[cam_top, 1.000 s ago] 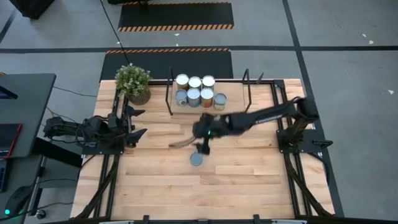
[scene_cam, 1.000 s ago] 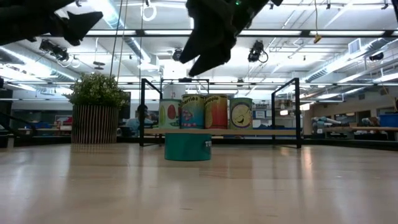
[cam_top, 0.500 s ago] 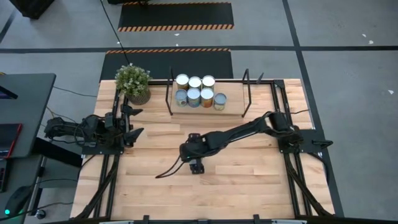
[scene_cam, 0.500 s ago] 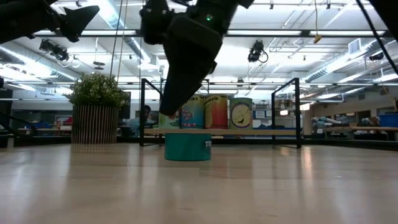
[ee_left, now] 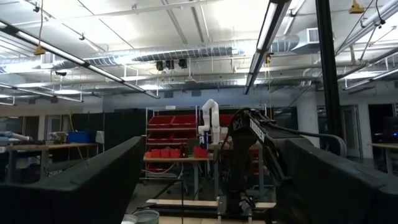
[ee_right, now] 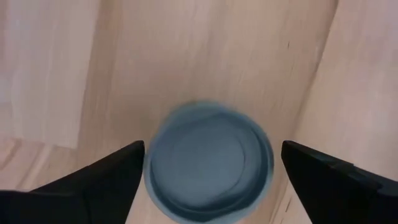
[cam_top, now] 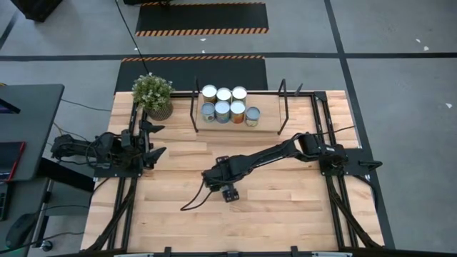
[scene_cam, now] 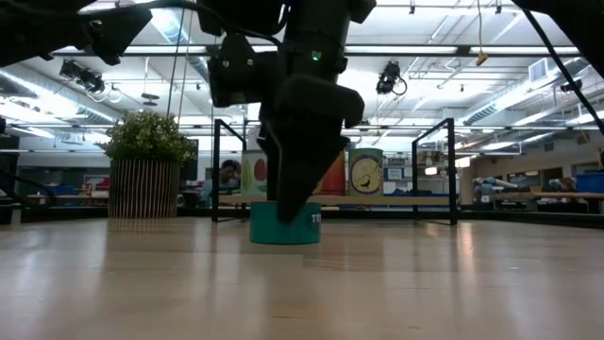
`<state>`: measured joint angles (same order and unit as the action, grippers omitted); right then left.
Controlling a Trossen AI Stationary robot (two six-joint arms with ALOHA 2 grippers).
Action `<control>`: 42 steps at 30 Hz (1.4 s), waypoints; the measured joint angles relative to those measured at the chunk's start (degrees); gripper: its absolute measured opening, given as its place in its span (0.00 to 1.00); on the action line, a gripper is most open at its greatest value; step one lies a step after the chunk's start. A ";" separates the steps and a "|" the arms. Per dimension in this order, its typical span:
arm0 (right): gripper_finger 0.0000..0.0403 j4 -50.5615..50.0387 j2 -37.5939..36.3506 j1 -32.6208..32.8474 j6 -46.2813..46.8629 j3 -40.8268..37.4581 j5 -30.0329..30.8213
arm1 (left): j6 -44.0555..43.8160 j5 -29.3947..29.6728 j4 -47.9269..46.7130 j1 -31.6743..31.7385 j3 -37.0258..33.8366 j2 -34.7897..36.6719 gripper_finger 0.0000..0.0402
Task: Pick and place cans onto a shelf
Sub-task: Put the canned tuna fish on the shelf
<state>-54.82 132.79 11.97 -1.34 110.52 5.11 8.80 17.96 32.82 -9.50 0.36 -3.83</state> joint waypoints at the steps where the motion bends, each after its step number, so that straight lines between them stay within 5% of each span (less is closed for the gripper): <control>1: 0.94 -0.32 0.05 0.00 0.00 0.00 -0.21 | 0.00 -0.02 0.00 0.00 0.00 0.02 0.98; 11: 0.74 -2.42 0.30 -0.40 3.44 -0.02 0.22 | -0.11 -0.01 -0.02 0.00 0.00 0.02 0.98; 21: 0.74 -17.44 -3.62 -2.11 8.87 -1.07 7.04 | -0.64 -0.24 -0.95 0.00 0.00 0.11 0.98; 34: 0.74 -4.78 -30.53 -6.41 18.53 -32.03 10.86 | -2.68 -0.92 -0.96 -0.11 0.00 0.15 0.98; 42: 0.74 -4.36 -36.21 -18.69 21.77 -38.32 11.46 | -3.21 -0.90 -0.96 -0.11 0.00 0.13 0.98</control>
<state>-59.18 96.57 -6.72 20.43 72.20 16.57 5.58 17.06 31.86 -9.61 0.36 -3.70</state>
